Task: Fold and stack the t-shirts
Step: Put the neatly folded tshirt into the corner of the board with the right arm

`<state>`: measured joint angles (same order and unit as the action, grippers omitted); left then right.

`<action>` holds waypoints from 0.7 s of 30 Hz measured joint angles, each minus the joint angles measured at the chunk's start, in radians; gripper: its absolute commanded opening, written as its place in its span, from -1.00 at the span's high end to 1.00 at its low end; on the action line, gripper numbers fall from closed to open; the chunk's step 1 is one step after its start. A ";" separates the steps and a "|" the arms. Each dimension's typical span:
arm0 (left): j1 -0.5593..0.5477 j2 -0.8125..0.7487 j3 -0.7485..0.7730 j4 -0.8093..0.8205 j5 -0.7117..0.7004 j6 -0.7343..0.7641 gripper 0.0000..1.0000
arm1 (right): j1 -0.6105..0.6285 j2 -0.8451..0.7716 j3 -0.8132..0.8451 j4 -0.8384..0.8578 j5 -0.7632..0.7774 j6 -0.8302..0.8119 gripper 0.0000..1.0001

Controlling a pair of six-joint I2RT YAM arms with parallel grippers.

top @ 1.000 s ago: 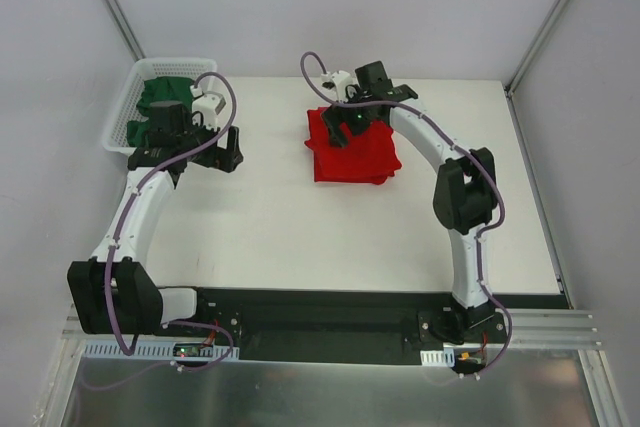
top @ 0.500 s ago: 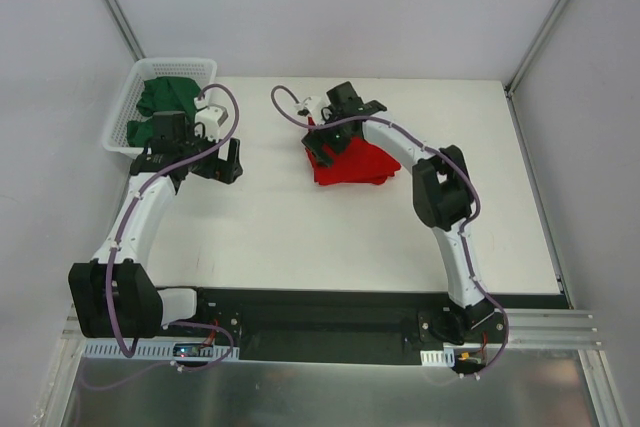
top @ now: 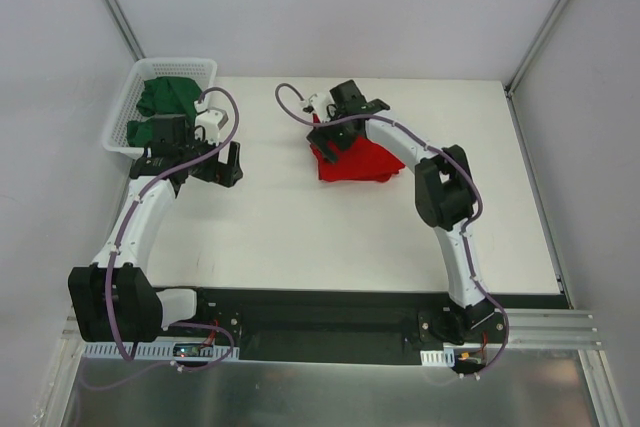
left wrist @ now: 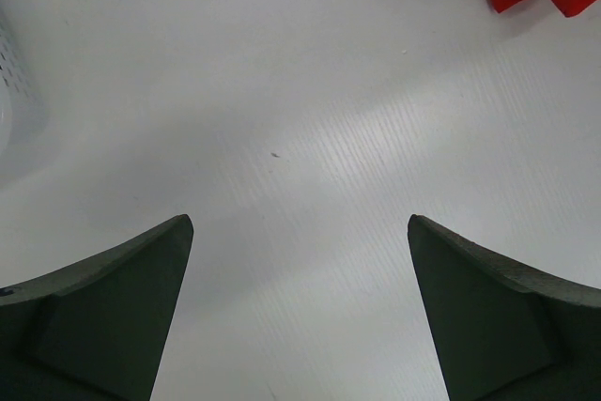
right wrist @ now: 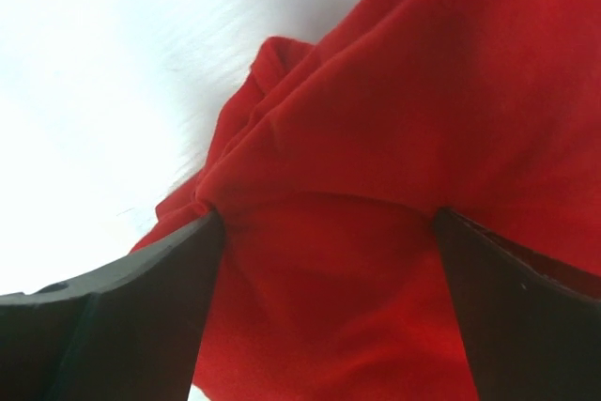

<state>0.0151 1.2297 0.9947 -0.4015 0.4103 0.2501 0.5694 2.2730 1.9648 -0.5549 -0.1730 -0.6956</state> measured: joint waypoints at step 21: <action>0.000 -0.013 -0.018 -0.002 0.011 0.001 -0.99 | -0.214 -0.071 0.021 -0.024 0.076 0.200 -0.96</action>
<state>0.0151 1.2167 0.9768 -0.4030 0.4213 0.2508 0.3557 2.2017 1.9862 -0.5793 -0.0975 -0.4961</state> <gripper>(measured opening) 0.993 0.979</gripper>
